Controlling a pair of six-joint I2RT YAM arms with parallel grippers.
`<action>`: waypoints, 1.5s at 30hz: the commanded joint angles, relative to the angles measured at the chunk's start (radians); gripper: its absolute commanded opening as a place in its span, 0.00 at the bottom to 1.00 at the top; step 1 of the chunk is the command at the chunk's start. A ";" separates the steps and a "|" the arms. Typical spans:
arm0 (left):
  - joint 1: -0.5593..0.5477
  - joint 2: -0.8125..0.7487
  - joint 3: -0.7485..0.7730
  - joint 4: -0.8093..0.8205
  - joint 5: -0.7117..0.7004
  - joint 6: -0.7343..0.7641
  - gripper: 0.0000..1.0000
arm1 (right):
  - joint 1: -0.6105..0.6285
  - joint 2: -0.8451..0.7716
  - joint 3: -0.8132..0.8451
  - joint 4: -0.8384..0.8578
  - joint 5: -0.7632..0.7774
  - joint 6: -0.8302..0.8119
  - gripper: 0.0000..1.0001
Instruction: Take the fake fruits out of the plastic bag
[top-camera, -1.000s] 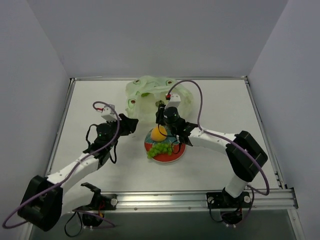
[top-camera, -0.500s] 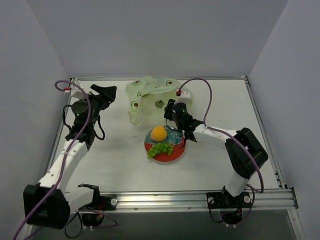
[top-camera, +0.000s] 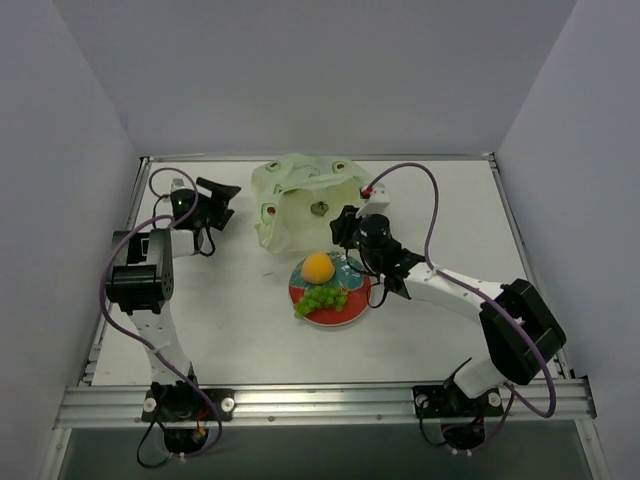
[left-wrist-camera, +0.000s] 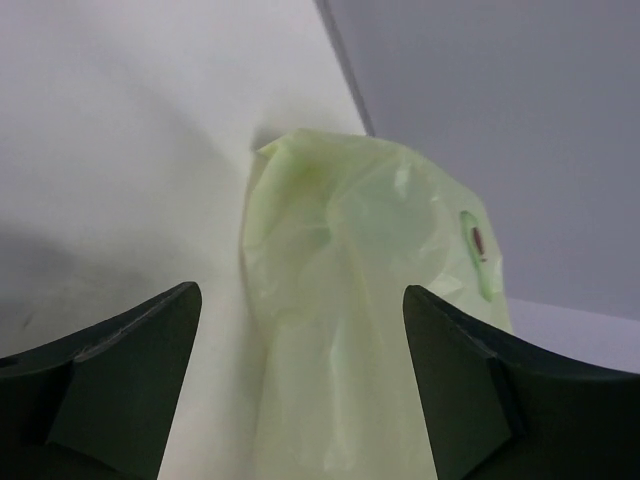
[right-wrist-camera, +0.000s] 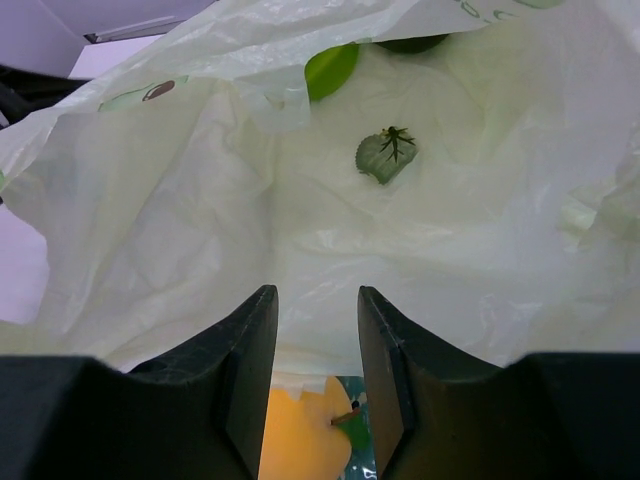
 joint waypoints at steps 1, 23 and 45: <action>-0.009 -0.025 0.139 0.110 0.009 -0.036 0.81 | 0.018 -0.065 -0.005 0.011 -0.011 -0.025 0.34; -0.125 0.231 0.498 -0.105 -0.093 -0.110 0.84 | 0.150 -0.070 0.062 -0.098 0.090 -0.076 0.35; -0.171 0.331 0.658 -0.144 -0.109 0.014 0.06 | 0.150 -0.096 0.070 -0.121 0.117 -0.105 0.36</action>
